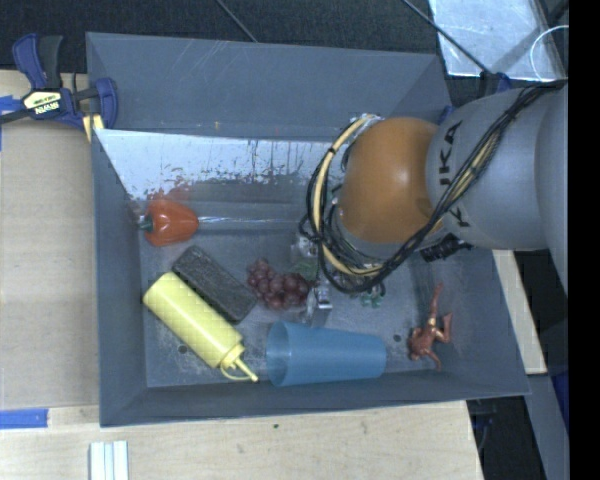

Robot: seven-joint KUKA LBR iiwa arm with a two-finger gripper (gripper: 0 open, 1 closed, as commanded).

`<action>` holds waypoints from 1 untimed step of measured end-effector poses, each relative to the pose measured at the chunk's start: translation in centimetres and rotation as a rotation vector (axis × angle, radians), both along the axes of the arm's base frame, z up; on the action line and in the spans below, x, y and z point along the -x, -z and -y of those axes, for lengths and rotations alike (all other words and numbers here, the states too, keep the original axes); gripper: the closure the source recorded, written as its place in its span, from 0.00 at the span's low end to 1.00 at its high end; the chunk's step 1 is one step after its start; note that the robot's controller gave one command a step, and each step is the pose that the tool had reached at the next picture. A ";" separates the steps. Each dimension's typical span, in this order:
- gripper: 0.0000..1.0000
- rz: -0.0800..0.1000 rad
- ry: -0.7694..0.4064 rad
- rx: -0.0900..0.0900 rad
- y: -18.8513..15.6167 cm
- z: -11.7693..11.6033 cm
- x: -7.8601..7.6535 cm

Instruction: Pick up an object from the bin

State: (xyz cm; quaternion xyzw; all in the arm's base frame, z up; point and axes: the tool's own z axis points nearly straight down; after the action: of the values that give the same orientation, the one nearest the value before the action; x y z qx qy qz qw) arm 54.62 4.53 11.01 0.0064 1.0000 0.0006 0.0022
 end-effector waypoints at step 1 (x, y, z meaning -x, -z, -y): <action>1.00 0.008 0.025 0.000 1.6 -0.5 -1.3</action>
Offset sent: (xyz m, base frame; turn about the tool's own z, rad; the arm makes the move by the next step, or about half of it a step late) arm 0.0000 0.0000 0.0000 0.0000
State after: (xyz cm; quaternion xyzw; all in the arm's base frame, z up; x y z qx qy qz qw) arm 55.93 5.04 9.39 0.0189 0.9998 0.0008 0.0063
